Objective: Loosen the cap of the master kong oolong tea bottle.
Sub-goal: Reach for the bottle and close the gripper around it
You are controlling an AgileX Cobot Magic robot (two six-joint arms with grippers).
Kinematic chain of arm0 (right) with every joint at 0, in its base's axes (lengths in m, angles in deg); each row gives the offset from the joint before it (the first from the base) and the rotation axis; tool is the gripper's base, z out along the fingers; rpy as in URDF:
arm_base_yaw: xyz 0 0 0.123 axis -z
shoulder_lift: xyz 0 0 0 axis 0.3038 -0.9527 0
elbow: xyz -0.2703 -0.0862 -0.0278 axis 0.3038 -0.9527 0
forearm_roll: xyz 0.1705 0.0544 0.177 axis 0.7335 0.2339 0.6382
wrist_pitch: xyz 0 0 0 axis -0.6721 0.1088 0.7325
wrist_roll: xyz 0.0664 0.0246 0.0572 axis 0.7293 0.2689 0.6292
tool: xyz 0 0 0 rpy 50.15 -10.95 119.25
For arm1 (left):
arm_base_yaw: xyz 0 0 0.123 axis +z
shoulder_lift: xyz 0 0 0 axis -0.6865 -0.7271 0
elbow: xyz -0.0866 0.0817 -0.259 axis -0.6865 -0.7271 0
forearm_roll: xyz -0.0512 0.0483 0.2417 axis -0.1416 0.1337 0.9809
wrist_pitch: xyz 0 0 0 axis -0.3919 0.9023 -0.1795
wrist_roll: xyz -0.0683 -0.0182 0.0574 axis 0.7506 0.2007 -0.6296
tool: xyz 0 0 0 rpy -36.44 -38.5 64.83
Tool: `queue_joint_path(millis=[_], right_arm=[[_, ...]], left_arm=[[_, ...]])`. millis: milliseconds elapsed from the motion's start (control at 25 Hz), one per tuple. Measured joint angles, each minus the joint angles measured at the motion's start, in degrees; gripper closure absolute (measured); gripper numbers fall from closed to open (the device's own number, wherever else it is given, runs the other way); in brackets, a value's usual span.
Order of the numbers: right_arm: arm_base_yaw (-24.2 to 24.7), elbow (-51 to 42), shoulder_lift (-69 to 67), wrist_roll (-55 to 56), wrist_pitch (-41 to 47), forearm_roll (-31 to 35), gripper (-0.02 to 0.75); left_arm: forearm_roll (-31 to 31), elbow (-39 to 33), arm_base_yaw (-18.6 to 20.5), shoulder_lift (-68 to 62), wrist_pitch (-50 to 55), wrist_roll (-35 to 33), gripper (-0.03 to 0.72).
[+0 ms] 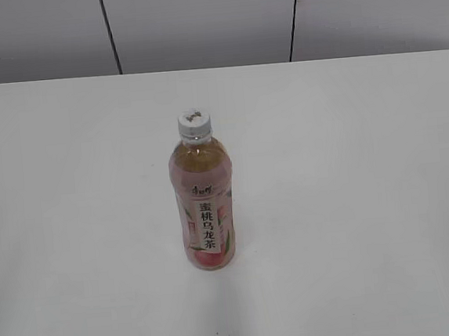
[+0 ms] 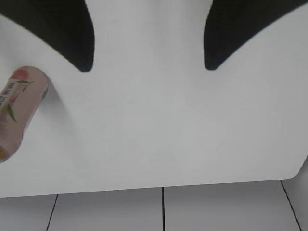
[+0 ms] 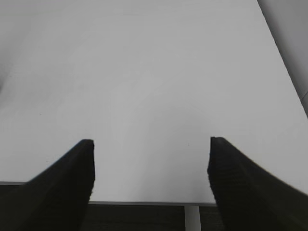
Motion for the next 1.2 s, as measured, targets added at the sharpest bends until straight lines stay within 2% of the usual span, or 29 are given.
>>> queue_joint_path(millis=[1200], right_arm=[[0.00, 0.00, 0.00, 0.00, 0.00, 0.00, 0.184]], left_arm=[[0.00, 0.00, 0.00, 0.00, 0.00, 0.00, 0.254]])
